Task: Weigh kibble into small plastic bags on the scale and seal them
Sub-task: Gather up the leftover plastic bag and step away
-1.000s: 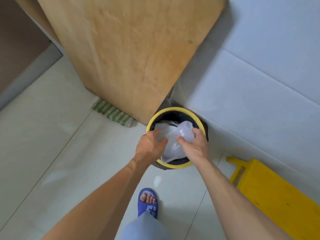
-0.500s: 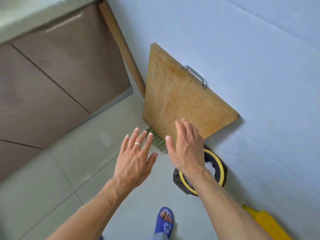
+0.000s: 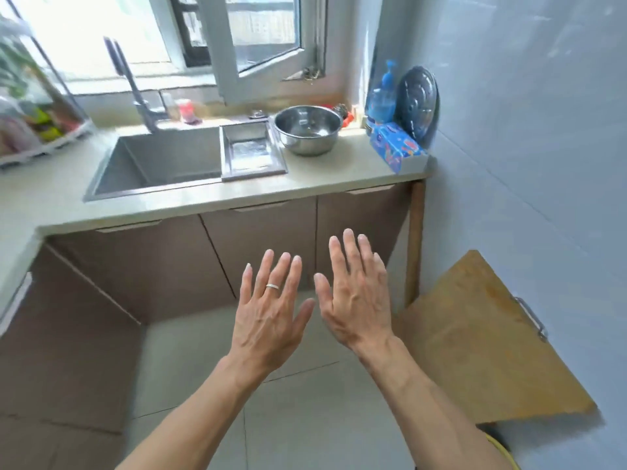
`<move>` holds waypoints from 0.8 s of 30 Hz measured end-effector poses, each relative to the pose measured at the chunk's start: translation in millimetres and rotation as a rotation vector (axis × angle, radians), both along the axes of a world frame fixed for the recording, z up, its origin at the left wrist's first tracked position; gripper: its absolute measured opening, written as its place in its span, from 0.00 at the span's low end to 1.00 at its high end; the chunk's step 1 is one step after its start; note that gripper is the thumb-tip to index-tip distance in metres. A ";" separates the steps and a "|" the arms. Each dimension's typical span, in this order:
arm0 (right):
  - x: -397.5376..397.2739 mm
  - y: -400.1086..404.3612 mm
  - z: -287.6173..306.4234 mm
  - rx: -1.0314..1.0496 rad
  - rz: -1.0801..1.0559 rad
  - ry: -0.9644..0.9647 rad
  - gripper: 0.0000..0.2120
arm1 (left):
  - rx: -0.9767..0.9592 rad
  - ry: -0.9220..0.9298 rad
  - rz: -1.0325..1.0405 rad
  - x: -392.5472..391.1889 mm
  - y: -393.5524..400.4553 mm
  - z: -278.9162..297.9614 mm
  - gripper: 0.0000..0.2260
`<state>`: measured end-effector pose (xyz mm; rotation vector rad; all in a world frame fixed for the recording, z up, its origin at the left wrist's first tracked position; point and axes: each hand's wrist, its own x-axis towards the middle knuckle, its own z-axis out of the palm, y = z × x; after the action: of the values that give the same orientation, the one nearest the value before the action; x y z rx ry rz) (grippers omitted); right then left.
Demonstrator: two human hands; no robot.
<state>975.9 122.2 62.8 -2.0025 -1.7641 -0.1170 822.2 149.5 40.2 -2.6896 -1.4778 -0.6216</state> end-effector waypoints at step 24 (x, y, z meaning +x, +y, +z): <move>-590.0 69.3 56.9 -0.113 1.233 -0.123 0.34 | -0.068 -0.011 1.247 -513.3 -117.5 30.9 0.28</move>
<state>385.8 191.5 119.6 -0.6687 -2.7720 0.2666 308.9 32.0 71.1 -1.2496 -2.6484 -0.4377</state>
